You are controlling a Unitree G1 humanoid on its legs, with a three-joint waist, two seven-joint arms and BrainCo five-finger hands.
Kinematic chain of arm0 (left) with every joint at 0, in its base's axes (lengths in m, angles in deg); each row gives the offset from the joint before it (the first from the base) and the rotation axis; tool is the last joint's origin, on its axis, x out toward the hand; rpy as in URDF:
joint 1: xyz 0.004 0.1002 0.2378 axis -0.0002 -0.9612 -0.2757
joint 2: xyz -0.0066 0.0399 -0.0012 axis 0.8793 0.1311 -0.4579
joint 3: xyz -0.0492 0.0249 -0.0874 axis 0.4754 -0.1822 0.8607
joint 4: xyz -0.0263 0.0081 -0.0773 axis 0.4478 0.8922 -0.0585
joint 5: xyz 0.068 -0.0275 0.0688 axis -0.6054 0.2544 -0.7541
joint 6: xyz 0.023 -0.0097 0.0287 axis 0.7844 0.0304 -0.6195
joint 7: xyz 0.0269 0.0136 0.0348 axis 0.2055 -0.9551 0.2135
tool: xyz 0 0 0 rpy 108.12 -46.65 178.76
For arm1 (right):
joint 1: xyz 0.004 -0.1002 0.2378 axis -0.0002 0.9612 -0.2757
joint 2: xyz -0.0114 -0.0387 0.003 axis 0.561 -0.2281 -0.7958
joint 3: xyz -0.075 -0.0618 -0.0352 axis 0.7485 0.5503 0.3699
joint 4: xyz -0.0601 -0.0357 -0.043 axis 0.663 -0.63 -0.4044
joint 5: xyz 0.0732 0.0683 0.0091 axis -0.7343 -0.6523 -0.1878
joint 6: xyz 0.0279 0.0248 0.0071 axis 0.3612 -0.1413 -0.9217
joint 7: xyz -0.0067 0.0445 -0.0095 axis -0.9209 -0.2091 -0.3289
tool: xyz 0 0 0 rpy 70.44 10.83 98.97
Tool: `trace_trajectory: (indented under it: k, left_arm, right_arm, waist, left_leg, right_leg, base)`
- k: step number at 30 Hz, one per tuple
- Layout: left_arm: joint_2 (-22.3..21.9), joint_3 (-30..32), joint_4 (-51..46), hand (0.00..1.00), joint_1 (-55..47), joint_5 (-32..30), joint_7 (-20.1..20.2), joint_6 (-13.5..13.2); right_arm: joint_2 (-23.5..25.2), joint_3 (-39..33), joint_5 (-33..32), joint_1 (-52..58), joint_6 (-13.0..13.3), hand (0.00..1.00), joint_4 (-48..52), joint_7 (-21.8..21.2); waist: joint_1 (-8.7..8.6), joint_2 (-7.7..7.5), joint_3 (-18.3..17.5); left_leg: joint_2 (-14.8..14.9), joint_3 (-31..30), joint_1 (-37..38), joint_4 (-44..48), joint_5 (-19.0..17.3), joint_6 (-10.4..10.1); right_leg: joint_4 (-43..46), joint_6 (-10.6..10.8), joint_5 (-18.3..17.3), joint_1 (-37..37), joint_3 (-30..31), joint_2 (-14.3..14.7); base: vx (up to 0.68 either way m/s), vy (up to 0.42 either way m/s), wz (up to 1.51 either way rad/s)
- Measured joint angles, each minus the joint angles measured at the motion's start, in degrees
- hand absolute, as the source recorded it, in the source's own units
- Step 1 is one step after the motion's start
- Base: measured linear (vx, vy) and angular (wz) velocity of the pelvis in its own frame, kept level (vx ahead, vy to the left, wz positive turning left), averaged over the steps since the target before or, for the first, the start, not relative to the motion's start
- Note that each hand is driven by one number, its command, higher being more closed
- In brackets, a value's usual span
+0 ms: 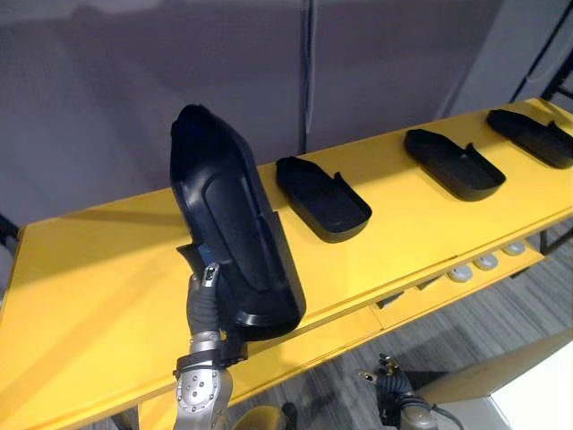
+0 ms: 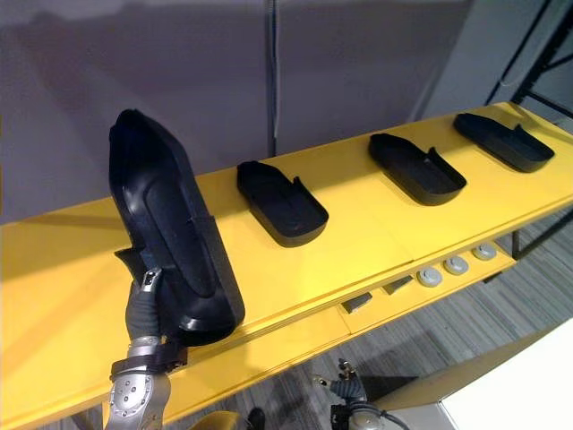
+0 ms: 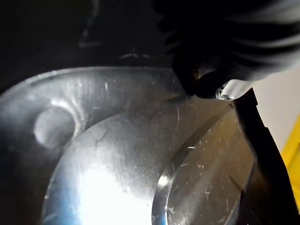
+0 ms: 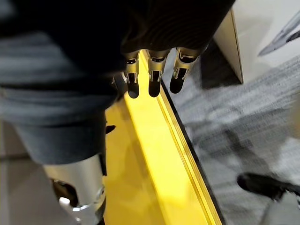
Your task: Walk over and take plastic housings, then place them on the shelf
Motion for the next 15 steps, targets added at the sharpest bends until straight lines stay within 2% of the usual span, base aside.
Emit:
trace_trajectory:
  k: [1, 2, 3, 4, 5, 7, 10, 13, 15]
  left_arm:
    - [0.0, -0.8, 0.0, 1.0, -0.1, 0.0, 0.0, 0.0]
    - [0.1, -0.8, -0.2, 1.0, -0.2, 0.0, 0.0, -0.1]
    - [0.1, -0.8, 0.1, 1.0, 0.0, 0.0, -0.1, -0.2]
    - [0.1, -1.0, 0.4, 1.0, -0.3, 0.0, 0.0, -0.2]
    - [0.1, -1.0, 0.4, 1.0, -0.4, 0.1, 0.3, -0.2]
    - [0.1, -1.0, 0.4, 1.0, -0.4, 0.1, 0.5, -0.2]
    - [0.1, -1.1, 0.4, 1.0, -0.4, 0.2, 0.6, -0.2]
    - [0.1, -1.5, 0.4, 1.0, -0.2, 0.2, 0.8, -0.2]
    - [0.1, -2.1, 0.4, 1.0, -0.2, 0.2, 0.9, -0.2]
  right_arm:
    - [0.7, -0.1, -0.1, 1.2, 0.0, 0.0, 0.5, 0.0]
    - [1.4, 0.1, -0.3, 2.0, 0.0, 0.0, 0.8, 0.0]
    - [1.5, 0.1, -0.4, 1.8, -0.1, 0.0, 0.8, 0.0]
    - [1.6, 0.2, -1.0, 1.9, -0.2, 0.0, 1.5, 0.3]
    - [1.5, 0.2, -1.3, 2.0, -0.2, 0.0, 2.8, 0.3]
    - [1.6, 0.1, -1.5, 1.7, -0.2, 0.0, 4.0, 0.5]
    - [1.6, -0.9, -1.5, 1.6, -0.1, 0.0, 4.9, 0.7]
    - [1.7, -0.8, -1.5, 1.9, -0.1, 0.0, 4.9, 0.9]
    - [1.8, -0.8, -1.5, 2.1, -0.1, 0.0, 4.9, 0.9]
  waist:
    - [-0.72, -0.83, -0.5]
    - [-0.92, -2.73, -1.6]
    - [-0.97, -3.02, -1.6]
    - [-1.2, -2.51, -2.1]
    - [-1.07, -2.28, -2.4]
    - [-0.92, -2.75, -2.9]
    - [-0.75, -3.76, -3.6]
    - [0.38, -3.83, -4.0]
    - [0.29, -3.94, -4.2]
  left_leg:
    - [-0.2, -0.3, -0.4, 0.1, 0.1, -0.2]
    - [-1.0, 0.1, -1.5, 0.8, 0.1, -0.8]
    - [-0.8, 0.2, -2.4, 2.0, -0.3, -1.4]
    - [1.3, 0.6, -3.6, 4.6, -1.2, -3.0]
    - [2.6, 0.3, -4.8, 6.4, -1.4, -3.7]
    - [3.5, 0.0, -4.8, 6.6, -1.6, -3.9]
    - [3.8, -1.3, -3.9, 6.1, -1.4, -4.3]
    - [3.8, -1.8, -1.9, 5.0, -1.2, -4.5]
    - [3.4, -3.1, -1.9, 4.0, -0.5, -5.0]
  right_leg:
    - [-4.5, 0.2, 0.2, 0.4, 1.5, 0.4]
    - [-11.1, -0.7, 1.0, 1.0, 0.5, -0.8]
    - [-12.2, 1.6, 0.1, 1.7, -0.3, -1.1]
    - [-13.5, 0.9, 0.6, 2.5, -2.7, 0.2]
    - [-14.3, 0.7, 0.8, 3.4, -4.2, 1.3]
    - [-15.6, 0.3, 1.0, 4.9, -5.4, 2.5]
    - [-18.3, -0.1, 1.8, 7.3, -7.3, 3.3]
    - [-19.4, -0.4, 2.6, 9.5, -8.0, 3.6]
    - [-19.8, -0.7, 2.9, 9.9, -8.6, 3.8]
  base:
    - [0.01, -0.221, 0.92]
    - [0.02, -0.24, 0.89]
    - [0.04, -0.227, 0.77]
    - [0.04, -0.193, 0.62]
    - [0.06, -0.167, 0.53]
    - [0.1, -0.138, 0.29]
    - [0.1, -0.096, 0.28]
    - [0.06, -0.038, 0.15]
    - [0.0, -0.033, 0.34]
